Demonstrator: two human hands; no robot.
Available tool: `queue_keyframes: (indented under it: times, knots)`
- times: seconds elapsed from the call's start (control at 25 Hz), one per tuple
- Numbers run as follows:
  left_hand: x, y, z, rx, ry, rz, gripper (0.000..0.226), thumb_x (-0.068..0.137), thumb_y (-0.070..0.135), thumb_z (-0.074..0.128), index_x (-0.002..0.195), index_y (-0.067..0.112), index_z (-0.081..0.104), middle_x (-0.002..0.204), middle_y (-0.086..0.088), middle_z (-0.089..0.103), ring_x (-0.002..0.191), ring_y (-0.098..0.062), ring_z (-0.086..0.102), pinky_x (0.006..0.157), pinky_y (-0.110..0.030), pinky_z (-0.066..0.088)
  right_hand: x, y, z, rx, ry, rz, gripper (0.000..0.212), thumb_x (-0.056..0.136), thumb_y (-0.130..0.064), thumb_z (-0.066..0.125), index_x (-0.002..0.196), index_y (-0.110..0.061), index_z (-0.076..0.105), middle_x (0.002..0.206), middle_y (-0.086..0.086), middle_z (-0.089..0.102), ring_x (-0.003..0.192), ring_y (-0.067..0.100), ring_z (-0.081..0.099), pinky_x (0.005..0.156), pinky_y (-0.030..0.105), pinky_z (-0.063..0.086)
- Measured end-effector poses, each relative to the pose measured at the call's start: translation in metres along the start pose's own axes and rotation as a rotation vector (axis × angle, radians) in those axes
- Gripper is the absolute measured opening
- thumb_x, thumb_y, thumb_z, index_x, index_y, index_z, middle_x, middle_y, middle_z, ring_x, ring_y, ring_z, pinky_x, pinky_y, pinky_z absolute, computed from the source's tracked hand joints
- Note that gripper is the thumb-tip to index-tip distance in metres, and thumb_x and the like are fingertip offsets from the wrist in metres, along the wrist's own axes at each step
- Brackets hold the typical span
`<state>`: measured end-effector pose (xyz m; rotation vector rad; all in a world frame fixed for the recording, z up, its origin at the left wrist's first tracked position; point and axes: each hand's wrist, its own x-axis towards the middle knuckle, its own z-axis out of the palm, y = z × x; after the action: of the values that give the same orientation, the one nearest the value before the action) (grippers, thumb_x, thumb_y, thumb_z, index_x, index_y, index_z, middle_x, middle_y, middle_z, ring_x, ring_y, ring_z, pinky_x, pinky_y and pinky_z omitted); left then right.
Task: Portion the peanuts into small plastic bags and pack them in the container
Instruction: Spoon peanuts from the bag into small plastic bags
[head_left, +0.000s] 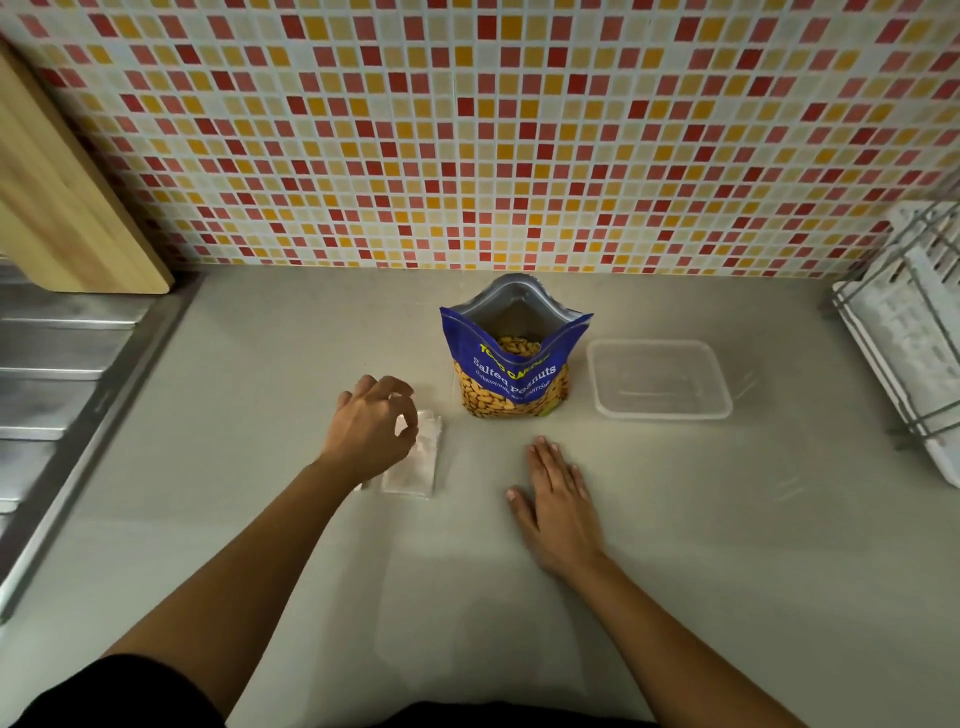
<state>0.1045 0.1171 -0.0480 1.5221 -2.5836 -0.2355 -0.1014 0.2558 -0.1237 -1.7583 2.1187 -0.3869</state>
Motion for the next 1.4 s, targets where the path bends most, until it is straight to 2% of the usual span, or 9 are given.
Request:
queue_keyframes:
  times: [0.12, 0.28, 0.48, 0.56, 0.64, 0.76, 0.92, 1.16, 1.4]
  knots:
    - [-0.003, 0.007, -0.037, -0.333, -0.062, -0.117, 0.004, 0.078, 0.016, 0.065, 0.077, 0.02, 0.066, 0.1, 0.004, 0.068, 0.096, -0.02, 0.058, 0.079, -0.03, 0.044, -0.001, -0.018, -0.018, 0.37, 0.052, 0.075, 0.083, 0.083, -0.063, 0.033, 0.145, -0.01, 0.025, 0.153, 0.007, 0.026, 0.142, 0.017, 0.021, 0.113, 0.021, 0.012]
    - [-0.014, 0.027, -0.074, -0.981, -0.226, -0.281, 0.012, 0.082, 0.0, 0.059, 0.076, 0.009, 0.065, 0.085, -0.005, 0.071, 0.077, -0.012, 0.064, 0.072, -0.02, 0.048, -0.001, -0.062, -0.054, 1.071, -0.087, 0.1, 0.055, 0.079, -0.04, 0.068, 0.128, -0.026, 0.044, 0.13, -0.004, 0.053, 0.116, 0.001, 0.05, 0.095, 0.017, 0.039]
    - [-0.024, 0.054, -0.071, -1.258, -0.071, -0.401, 0.009, 0.085, 0.0, 0.061, 0.078, 0.006, 0.061, 0.078, -0.015, 0.063, 0.065, -0.016, 0.064, 0.062, -0.02, 0.052, -0.002, -0.07, -0.083, 1.508, -0.039, 0.208, 0.061, 0.057, -0.054, 0.079, 0.107, -0.029, 0.055, 0.1, -0.006, 0.07, 0.096, 0.013, 0.065, 0.086, 0.038, 0.052]
    - [-0.027, 0.064, -0.067, -1.356, -0.018, -0.428, 0.013, 0.085, 0.0, 0.061, 0.075, 0.007, 0.061, 0.066, -0.009, 0.059, 0.062, -0.017, 0.062, 0.061, -0.02, 0.052, -0.006, -0.065, -0.094, 1.508, 0.05, 0.187, 0.063, 0.052, -0.052, 0.083, 0.104, -0.027, 0.056, 0.086, -0.01, 0.071, 0.087, 0.01, 0.066, 0.077, 0.031, 0.054]
    - [-0.029, 0.076, -0.065, -1.402, 0.001, -0.399, 0.015, 0.084, 0.0, 0.062, 0.072, 0.009, 0.062, 0.058, -0.003, 0.059, 0.061, -0.017, 0.059, 0.062, -0.022, 0.051, -0.008, -0.057, -0.107, 1.341, 0.206, 0.162, 0.036, 0.07, -0.024, 0.08, 0.099, -0.026, 0.058, 0.072, -0.006, 0.068, 0.07, 0.012, 0.06, 0.066, 0.028, 0.05]
    - [-0.029, 0.092, -0.065, -1.444, 0.029, -0.353, 0.012, 0.084, 0.001, 0.062, 0.075, 0.008, 0.063, 0.055, 0.003, 0.063, 0.063, -0.019, 0.057, 0.061, -0.017, 0.053, -0.009, -0.046, -0.128, 1.251, 0.289, 0.163, 0.029, 0.079, -0.003, 0.07, 0.095, -0.025, 0.061, 0.062, -0.004, 0.064, 0.058, 0.009, 0.058, 0.061, 0.021, 0.05]
    - [-0.025, 0.098, -0.066, -1.545, -0.003, -0.354, 0.009, 0.083, 0.001, 0.063, 0.077, 0.007, 0.065, 0.063, -0.001, 0.066, 0.068, -0.021, 0.059, 0.061, -0.018, 0.053, -0.013, -0.042, -0.144, 1.27, 0.261, 0.124, 0.03, 0.083, 0.001, 0.063, 0.099, -0.024, 0.062, 0.074, 0.006, 0.068, 0.06, 0.007, 0.063, 0.061, 0.017, 0.052]
    - [-0.028, 0.099, -0.077, -1.816, -0.09, -0.314, 0.024, 0.086, -0.006, 0.052, 0.075, 0.004, 0.07, 0.07, -0.004, 0.072, 0.065, -0.012, 0.069, 0.06, -0.02, 0.055, -0.013, -0.043, -0.145, 1.26, 0.265, 0.102, 0.031, 0.087, -0.002, 0.059, 0.102, -0.028, 0.061, 0.074, -0.005, 0.072, 0.07, 0.005, 0.066, 0.068, 0.017, 0.055]
    - [-0.029, 0.101, -0.081, -1.747, -0.087, -0.279, 0.036, 0.083, -0.01, 0.053, 0.065, 0.013, 0.073, 0.067, -0.002, 0.072, 0.062, -0.012, 0.068, 0.059, -0.02, 0.055, -0.014, -0.043, -0.145, 1.177, 0.28, 0.077, 0.03, 0.085, -0.01, 0.064, 0.106, -0.031, 0.06, 0.078, -0.006, 0.07, 0.079, 0.007, 0.066, 0.077, 0.023, 0.052]
